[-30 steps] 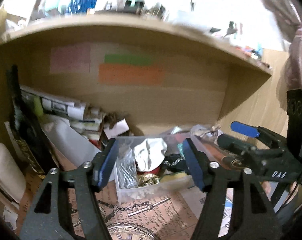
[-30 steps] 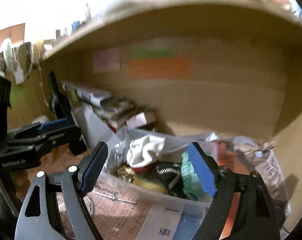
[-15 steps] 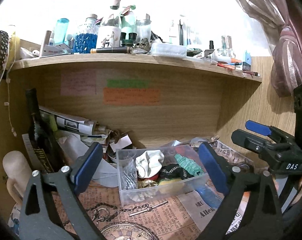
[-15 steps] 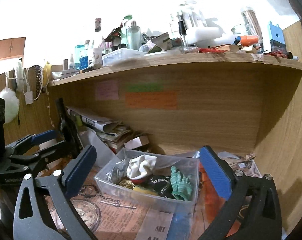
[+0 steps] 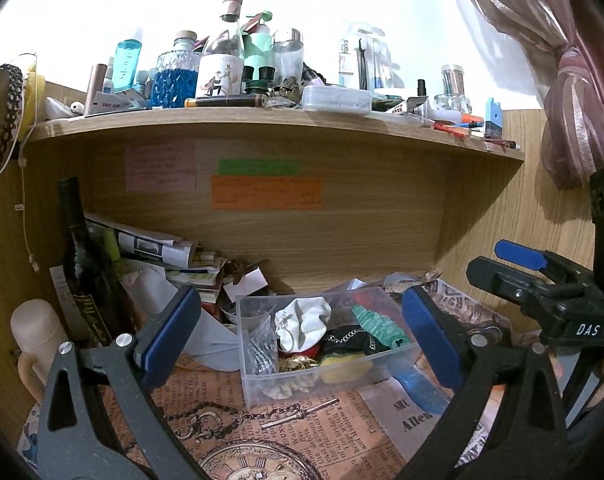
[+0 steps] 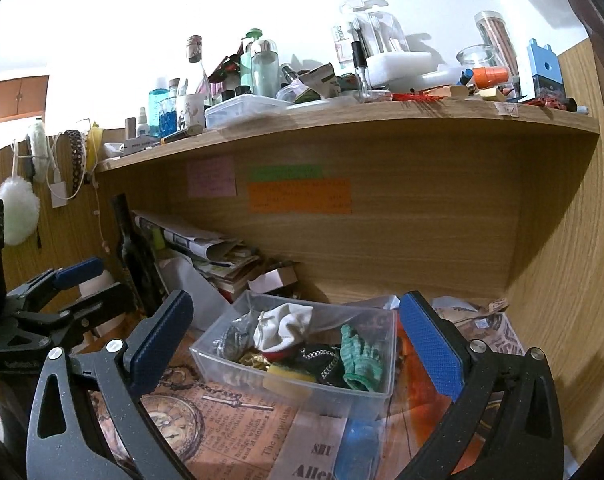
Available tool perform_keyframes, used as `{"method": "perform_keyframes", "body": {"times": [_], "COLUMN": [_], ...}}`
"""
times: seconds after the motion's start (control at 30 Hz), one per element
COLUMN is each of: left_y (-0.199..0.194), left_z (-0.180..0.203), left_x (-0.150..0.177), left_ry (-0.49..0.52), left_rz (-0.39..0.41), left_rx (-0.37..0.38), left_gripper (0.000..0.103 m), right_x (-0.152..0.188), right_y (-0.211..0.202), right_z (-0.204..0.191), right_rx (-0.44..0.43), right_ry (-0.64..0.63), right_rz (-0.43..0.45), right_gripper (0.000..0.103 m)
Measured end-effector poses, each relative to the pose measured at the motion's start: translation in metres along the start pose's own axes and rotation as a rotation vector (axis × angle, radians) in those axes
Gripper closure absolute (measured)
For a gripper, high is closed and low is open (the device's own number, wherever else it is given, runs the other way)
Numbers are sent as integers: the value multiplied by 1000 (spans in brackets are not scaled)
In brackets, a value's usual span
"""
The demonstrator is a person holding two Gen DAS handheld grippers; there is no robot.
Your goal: Organize soft objects
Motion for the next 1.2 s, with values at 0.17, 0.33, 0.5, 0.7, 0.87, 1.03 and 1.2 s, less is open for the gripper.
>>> {"method": "perform_keyframes", "body": {"times": [0.17,0.33,0.5,0.7,0.87,1.03,1.2], "left_y": [0,0,1,0,1,1,0], "left_z": [0,1,1,2,1,1,1], "left_x": [0,1,1,1,1,1,1], "left_ry": [0,1,0,-1,0,1,2], "left_rz": [0,1,1,2,0,0,0], "left_rx": [-1,-4,-6,-7,-2,-3,-1], "left_gripper": [1,1,0,0,0,0,0], "right_x": [0,0,0,0,0,-1,-1], "right_y": [-1,0,0,0,0,-1,-2], "right_z": [0,1,0,-1,-1,-3,-4], "right_rx": [-1,-3,-2,1,2,2,-2], "right_ry": [1,0,0,0,0,-2,-2], "right_rz": [0,0,-1,-1,-1,0,0], "right_gripper": [0,0,0,0,0,0,0]}}
Point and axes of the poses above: each gripper's, at about its wrist camera, not at the fingertips, and y roughly the way its jaws point, z to its right, x to its underside, the point moved 8 cm from there along y, roughly the way its jaws point, and after that the axes turned 12 degrees about -y, right-handed, at the moved point
